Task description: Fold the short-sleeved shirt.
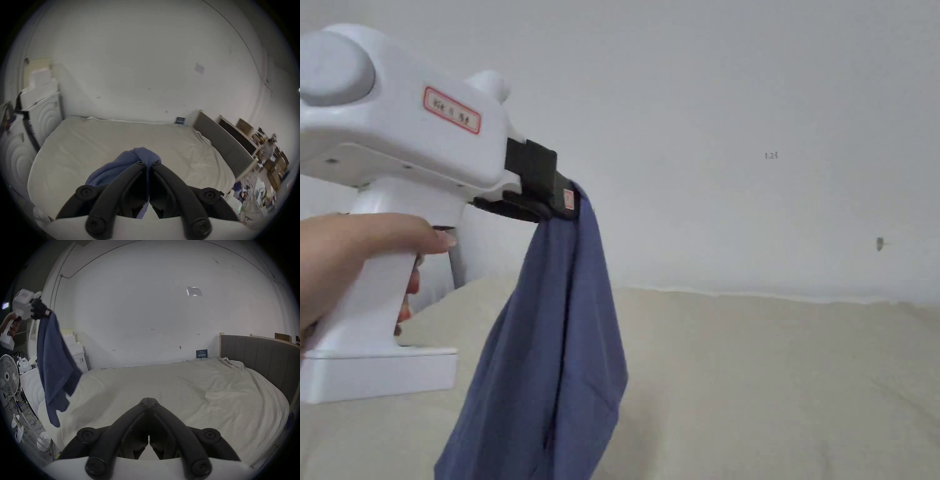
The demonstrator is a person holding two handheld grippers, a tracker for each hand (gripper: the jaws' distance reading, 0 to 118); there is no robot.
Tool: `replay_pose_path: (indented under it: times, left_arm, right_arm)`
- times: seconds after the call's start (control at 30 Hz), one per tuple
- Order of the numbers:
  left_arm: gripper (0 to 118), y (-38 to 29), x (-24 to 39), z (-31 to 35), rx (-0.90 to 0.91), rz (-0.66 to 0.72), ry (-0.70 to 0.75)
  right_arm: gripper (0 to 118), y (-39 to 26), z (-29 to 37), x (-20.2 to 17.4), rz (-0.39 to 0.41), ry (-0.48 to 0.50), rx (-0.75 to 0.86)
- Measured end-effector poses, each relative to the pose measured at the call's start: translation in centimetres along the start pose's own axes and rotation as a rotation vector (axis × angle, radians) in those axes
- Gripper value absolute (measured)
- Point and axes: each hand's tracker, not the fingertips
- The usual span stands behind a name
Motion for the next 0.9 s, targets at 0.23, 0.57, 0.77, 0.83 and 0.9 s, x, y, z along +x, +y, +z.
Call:
replay_pose_path:
  times: [0.23,0.57,0.77,0.83,0.9]
  left_arm:
    - [1,-0.7,10.5,-11.5,-0.158,-0.060,-0.255]
    - [1,-19.1,17.9,-37.4,-0.693,-0.086,-0.198]
    - [90,-24.7,17.7,-41.4,-0.842,0.090,-0.306]
    - [97,-25.7,17.1,-41.6,-0.889,0.134,-0.332]
    - [97,-26.1,16.5,-41.7,-0.869,0.139,-0.325]
  right_arm:
    - [0,-0.3,1.2,3.7,-0.053,-0.072,-0.001]
    - [0,-2.5,2.6,9.1,-0.058,-0.194,-0.068]
    - [0,-3.3,2.5,10.2,-0.062,-0.197,-0.104]
    - [0,-3.7,2.3,10.2,-0.067,-0.191,-0.109]
    - [0,-4.1,2.1,10.0,-0.077,-0.187,-0.118]
